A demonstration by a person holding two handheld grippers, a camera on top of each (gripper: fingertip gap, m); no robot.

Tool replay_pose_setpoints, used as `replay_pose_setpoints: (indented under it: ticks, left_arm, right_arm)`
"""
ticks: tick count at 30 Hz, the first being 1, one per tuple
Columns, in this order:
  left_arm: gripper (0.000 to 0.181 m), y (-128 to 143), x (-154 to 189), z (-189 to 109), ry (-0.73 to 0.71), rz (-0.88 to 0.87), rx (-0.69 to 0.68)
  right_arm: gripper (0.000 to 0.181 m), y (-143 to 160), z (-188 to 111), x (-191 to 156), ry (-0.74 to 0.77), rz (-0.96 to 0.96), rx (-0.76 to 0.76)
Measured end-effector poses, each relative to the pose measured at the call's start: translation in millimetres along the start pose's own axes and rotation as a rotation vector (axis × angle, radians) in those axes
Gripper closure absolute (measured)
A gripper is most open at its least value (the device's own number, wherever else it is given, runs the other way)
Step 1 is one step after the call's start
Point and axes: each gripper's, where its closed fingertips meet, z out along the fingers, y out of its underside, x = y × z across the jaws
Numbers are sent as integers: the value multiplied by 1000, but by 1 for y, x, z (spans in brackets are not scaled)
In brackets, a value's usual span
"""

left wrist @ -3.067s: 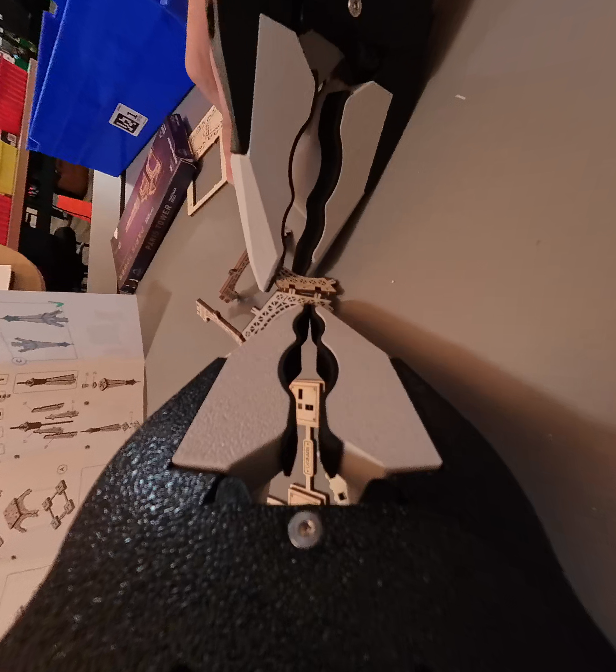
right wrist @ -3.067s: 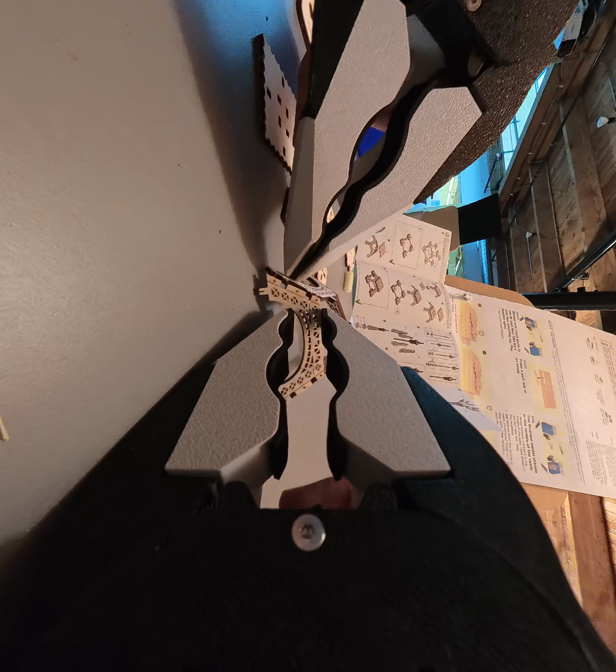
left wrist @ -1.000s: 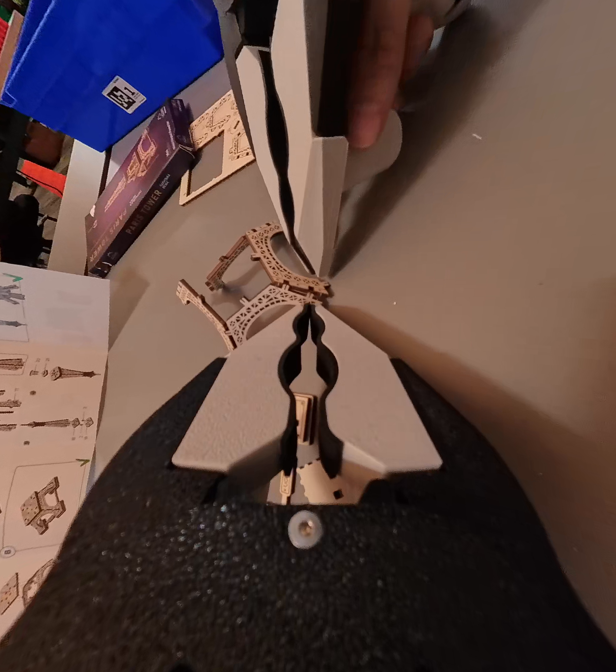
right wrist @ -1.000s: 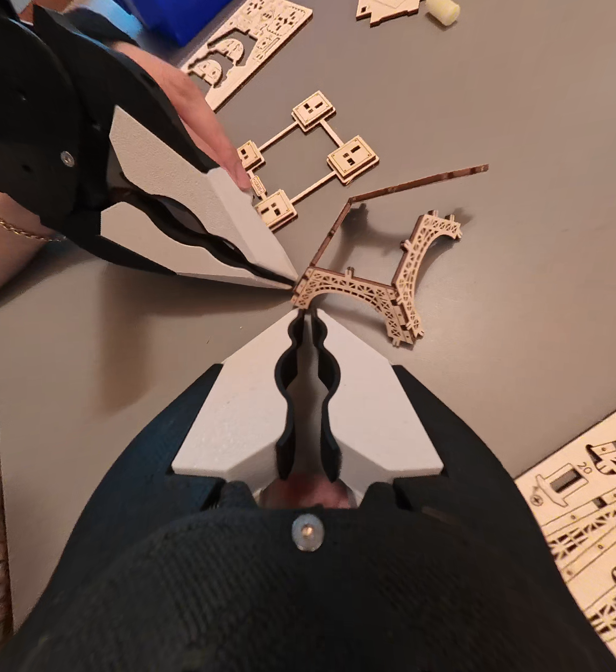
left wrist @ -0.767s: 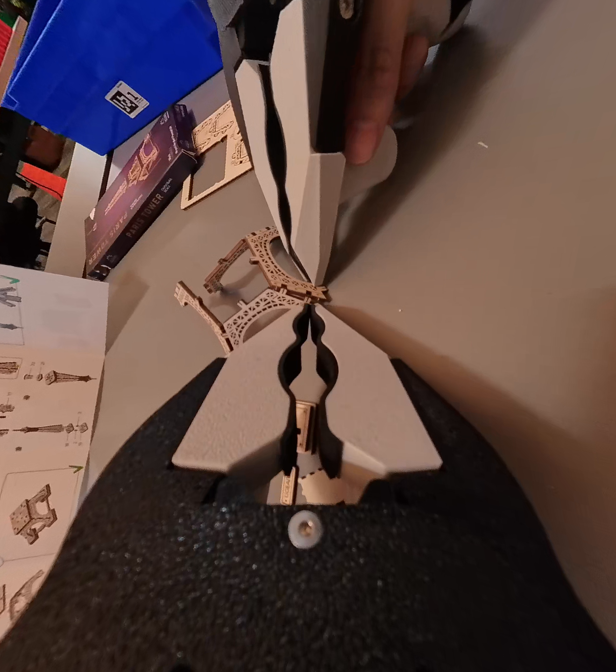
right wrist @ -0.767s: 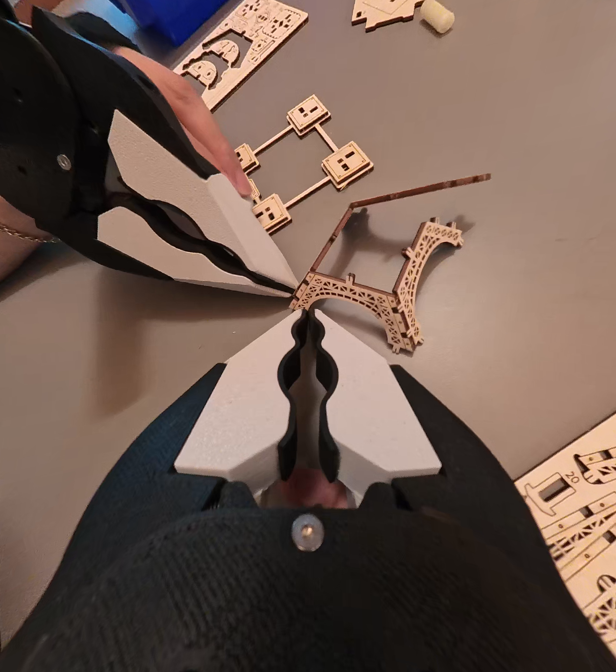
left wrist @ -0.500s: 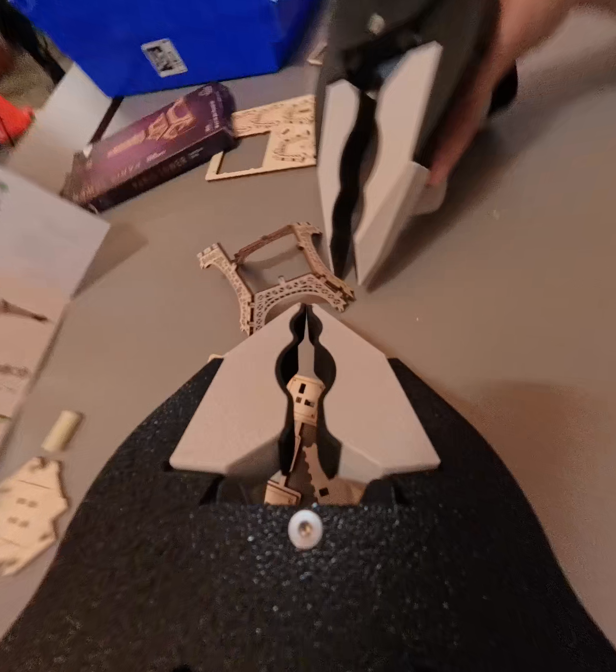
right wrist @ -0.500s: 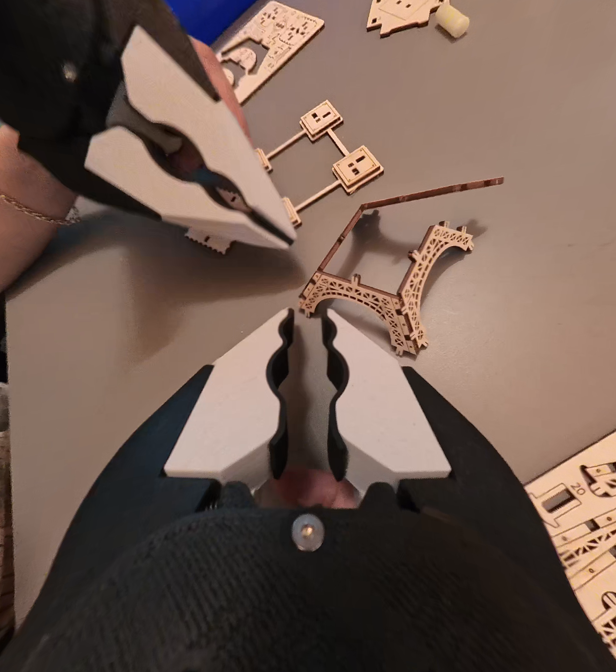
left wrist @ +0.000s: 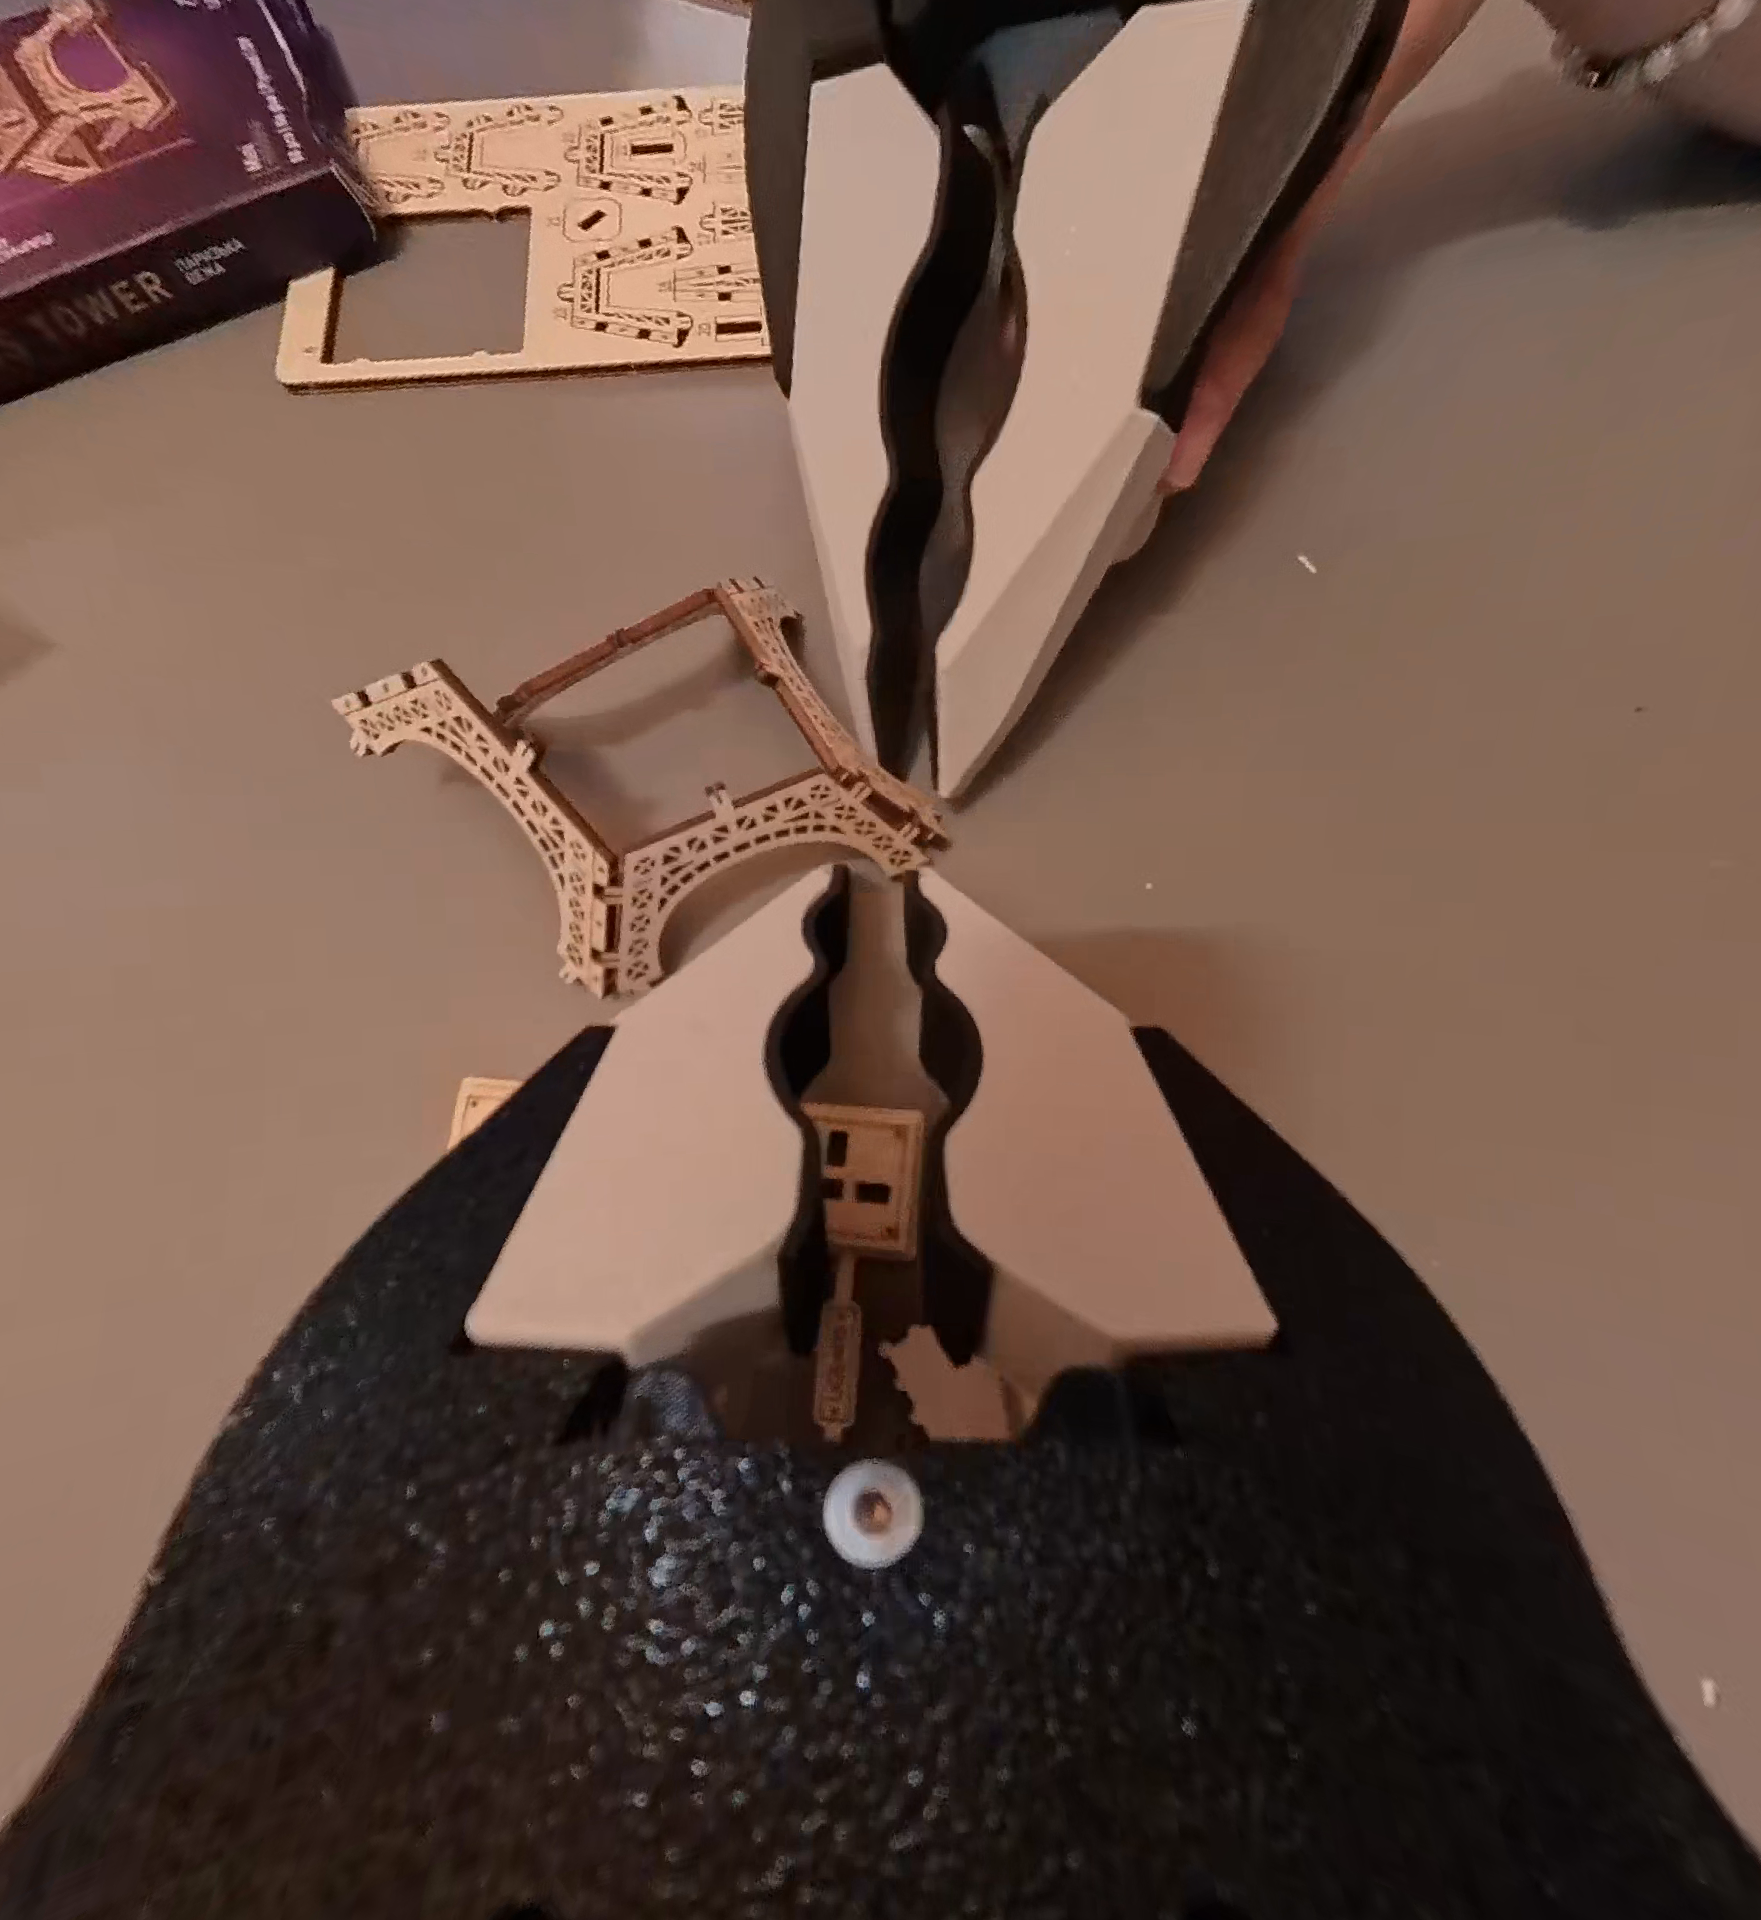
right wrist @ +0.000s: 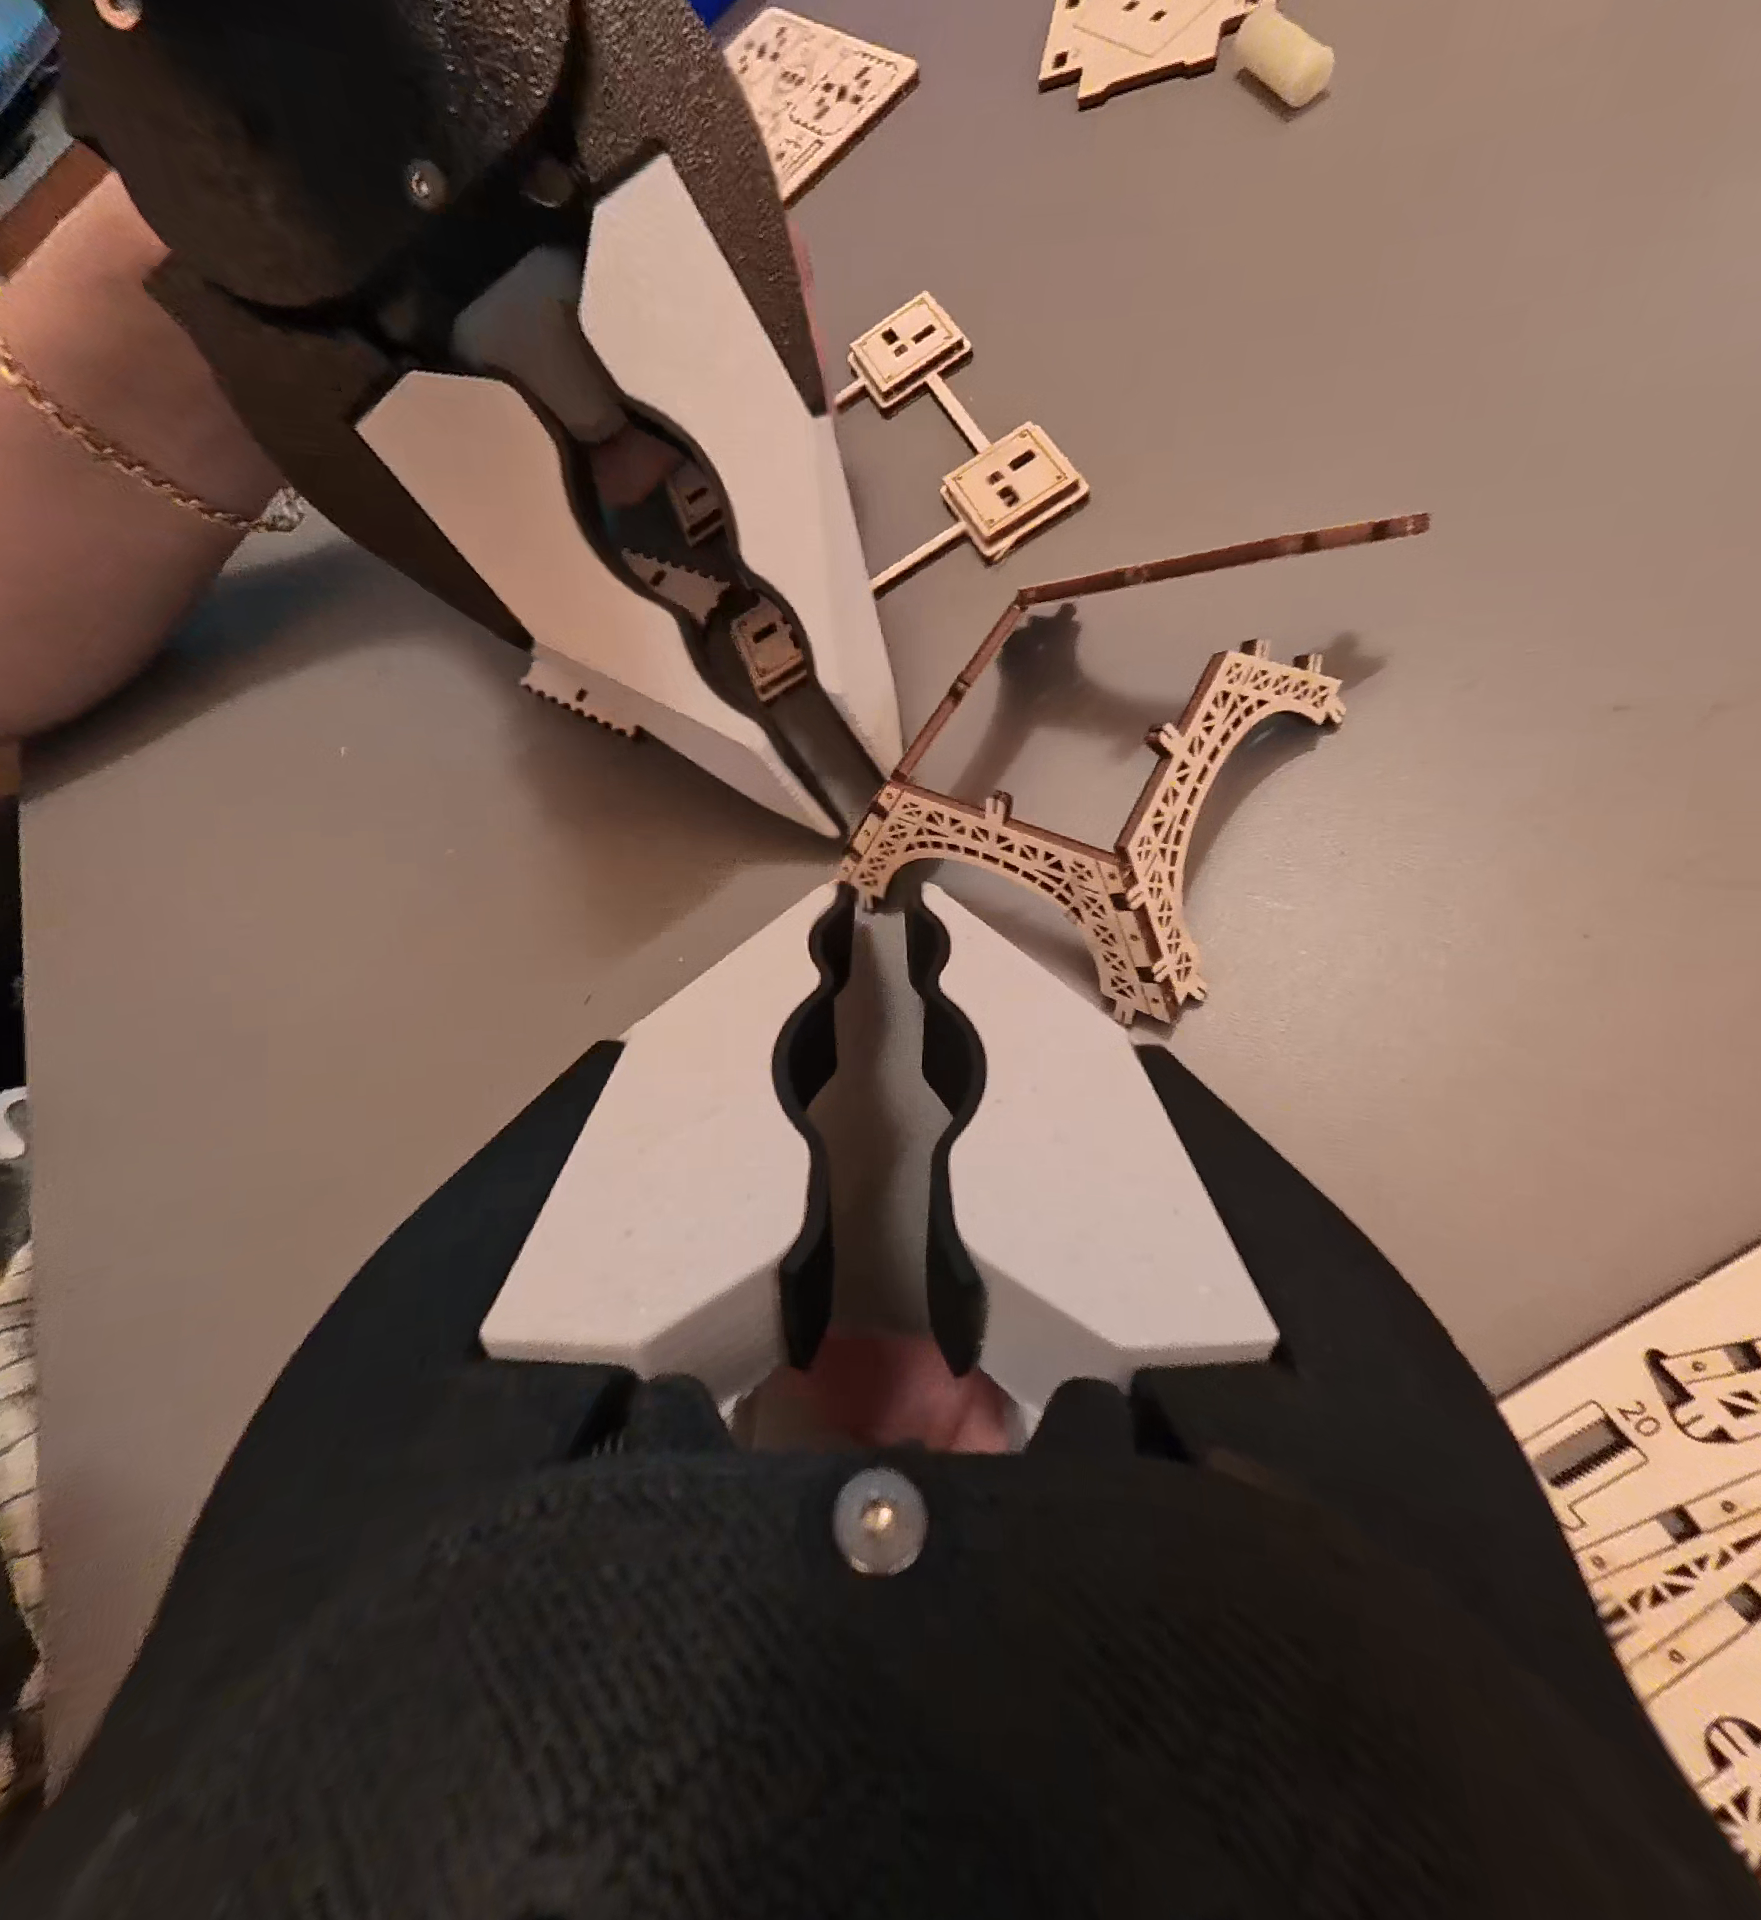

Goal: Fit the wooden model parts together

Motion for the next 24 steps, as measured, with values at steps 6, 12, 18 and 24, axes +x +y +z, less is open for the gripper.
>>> replay_pose_setpoints:
  ticks: [6,12,18,24]
  left_arm:
    - [180,-1,0,1,59,-2,9]
    - [181,-1,0,1,75,-10,9]
    - [181,-2,-1,2,85,-37,9]
    - [181,-3,-1,0,90,-52,25]
  right_arm:
    - [179,0,3,2,25,-26,-14]
    - [180,-2,4,3,12,-14,-14]
    - [180,-3,5,3,4,-11,-15]
    - [166,-4,3,2,15,-30,0]
